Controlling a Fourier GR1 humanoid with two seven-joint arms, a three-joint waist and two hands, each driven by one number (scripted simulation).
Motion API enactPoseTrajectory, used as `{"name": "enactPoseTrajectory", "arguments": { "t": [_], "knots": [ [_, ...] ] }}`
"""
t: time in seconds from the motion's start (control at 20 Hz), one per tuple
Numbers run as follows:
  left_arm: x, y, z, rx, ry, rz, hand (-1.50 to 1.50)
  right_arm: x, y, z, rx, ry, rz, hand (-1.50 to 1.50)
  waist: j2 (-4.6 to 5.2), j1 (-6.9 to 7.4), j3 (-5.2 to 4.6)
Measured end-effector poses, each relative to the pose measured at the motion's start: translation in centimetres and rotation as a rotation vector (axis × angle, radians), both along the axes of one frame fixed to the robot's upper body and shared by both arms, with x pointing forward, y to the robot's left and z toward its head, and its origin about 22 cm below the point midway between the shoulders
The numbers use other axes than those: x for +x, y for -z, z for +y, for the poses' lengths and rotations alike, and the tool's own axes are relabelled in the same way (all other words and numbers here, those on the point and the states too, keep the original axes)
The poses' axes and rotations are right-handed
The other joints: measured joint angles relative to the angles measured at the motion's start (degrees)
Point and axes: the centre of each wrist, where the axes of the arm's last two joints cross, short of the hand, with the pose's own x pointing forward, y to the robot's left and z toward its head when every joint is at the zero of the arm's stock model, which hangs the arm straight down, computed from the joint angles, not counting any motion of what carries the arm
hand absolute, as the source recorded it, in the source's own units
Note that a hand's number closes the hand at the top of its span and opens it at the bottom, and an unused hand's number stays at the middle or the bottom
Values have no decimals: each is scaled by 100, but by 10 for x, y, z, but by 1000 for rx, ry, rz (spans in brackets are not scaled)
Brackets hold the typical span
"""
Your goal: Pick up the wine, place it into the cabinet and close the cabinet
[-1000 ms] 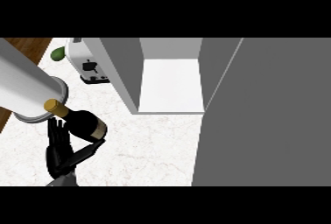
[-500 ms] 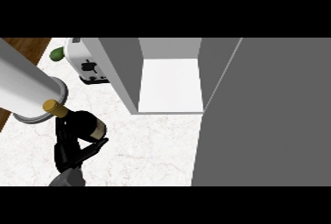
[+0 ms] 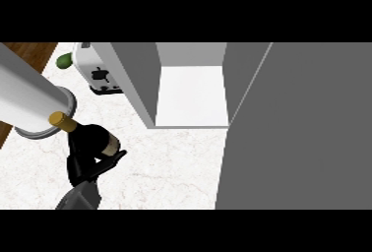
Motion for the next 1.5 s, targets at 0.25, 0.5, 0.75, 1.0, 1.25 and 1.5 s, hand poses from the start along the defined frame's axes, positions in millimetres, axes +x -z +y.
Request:
{"name": "enactPoseTrajectory", "arguments": {
  "t": [0.25,0.5,0.75,1.0,1.25,1.5],
  "knots": [
    [13,-7,2,0,-32,-24,150,0,2,-3,-7,6,3,-150,3,-9,0],
    [22,-10,1,-31,-37,-45,150,1,3,-7,-17,12,0,-150,8,-29,3],
    [30,-13,-9,-60,-5,-49,150,-1,7,-7,-20,-3,9,-150,11,-39,-1],
    [19,-6,-7,-120,139,-28,150,2,11,-7,-8,-2,7,-150,-11,9,9],
    [9,-6,9,-176,276,-8,150,2,10,-7,0,3,8,-150,-32,49,15],
    [1,-7,5,-204,331,-28,150,2,9,-8,-10,8,12,-150,-28,63,11]
  ]
}}
